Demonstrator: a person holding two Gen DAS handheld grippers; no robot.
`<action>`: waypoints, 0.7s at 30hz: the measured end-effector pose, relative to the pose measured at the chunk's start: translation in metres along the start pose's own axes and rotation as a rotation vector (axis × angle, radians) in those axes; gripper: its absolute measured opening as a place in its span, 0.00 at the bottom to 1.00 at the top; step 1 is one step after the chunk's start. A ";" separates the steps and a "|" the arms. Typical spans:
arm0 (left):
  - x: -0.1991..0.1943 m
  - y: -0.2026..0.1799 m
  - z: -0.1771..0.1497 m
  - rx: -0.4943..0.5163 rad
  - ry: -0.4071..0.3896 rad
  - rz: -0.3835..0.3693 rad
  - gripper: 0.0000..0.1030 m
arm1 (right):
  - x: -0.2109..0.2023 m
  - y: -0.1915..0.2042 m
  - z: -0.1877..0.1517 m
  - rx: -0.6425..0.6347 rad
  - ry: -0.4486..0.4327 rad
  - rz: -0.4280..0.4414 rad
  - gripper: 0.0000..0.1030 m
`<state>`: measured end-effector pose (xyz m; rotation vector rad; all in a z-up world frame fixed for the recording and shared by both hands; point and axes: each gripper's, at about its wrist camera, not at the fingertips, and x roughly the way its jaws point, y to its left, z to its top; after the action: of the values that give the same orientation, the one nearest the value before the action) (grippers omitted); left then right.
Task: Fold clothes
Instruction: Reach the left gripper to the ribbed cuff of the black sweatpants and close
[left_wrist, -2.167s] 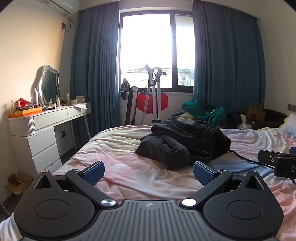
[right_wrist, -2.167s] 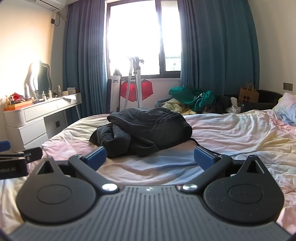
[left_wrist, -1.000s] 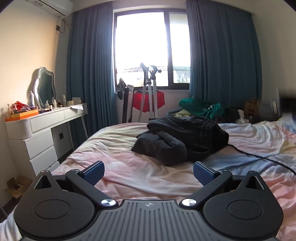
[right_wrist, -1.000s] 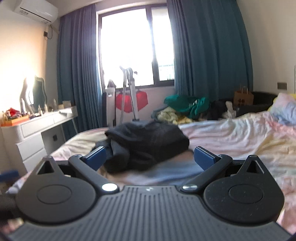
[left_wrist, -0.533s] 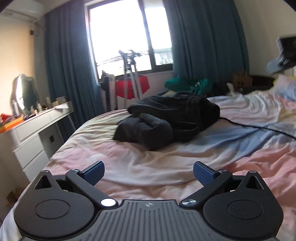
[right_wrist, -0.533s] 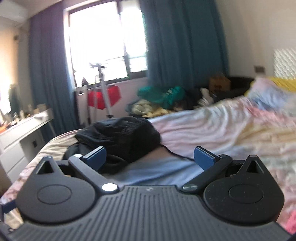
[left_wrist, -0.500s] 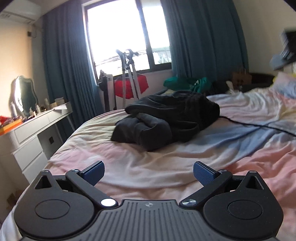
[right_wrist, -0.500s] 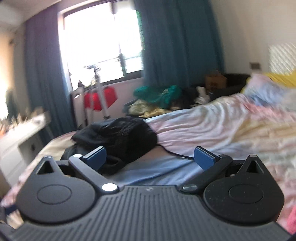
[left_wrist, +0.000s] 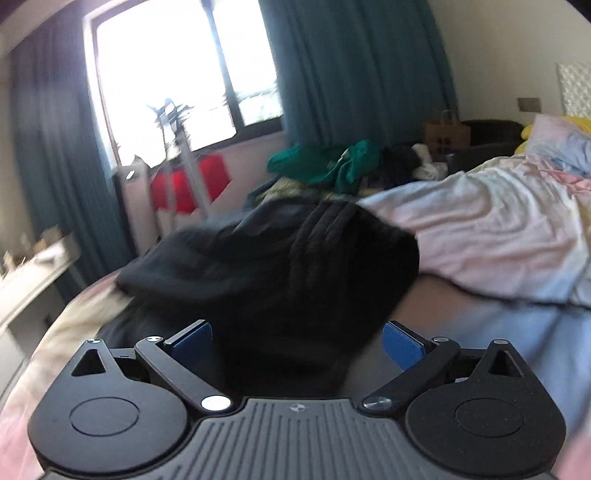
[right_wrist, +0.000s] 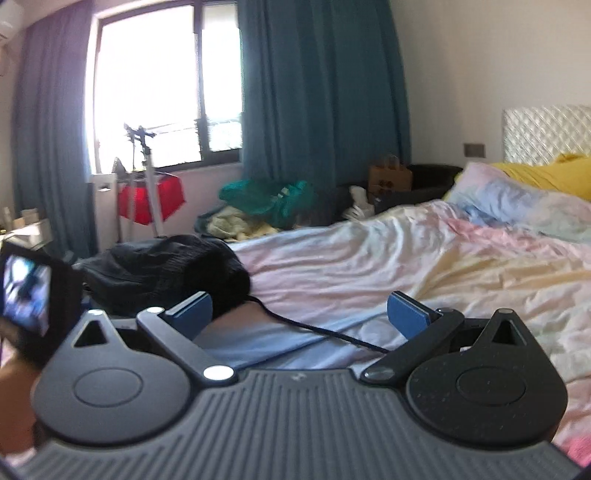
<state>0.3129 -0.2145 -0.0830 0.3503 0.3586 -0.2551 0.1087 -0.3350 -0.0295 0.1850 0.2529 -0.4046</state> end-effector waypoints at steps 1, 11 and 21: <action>0.017 -0.004 0.010 -0.004 -0.011 0.002 0.97 | 0.008 -0.001 -0.003 0.019 0.018 -0.001 1.00; 0.164 -0.039 0.075 0.063 0.101 0.148 0.75 | 0.074 -0.001 -0.035 0.134 0.156 0.068 1.00; 0.096 0.031 0.119 -0.060 -0.008 0.184 0.12 | 0.075 0.004 -0.040 0.055 0.099 0.098 1.00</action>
<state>0.4440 -0.2486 -0.0069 0.3205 0.3233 -0.0656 0.1683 -0.3497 -0.0883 0.2709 0.3288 -0.3058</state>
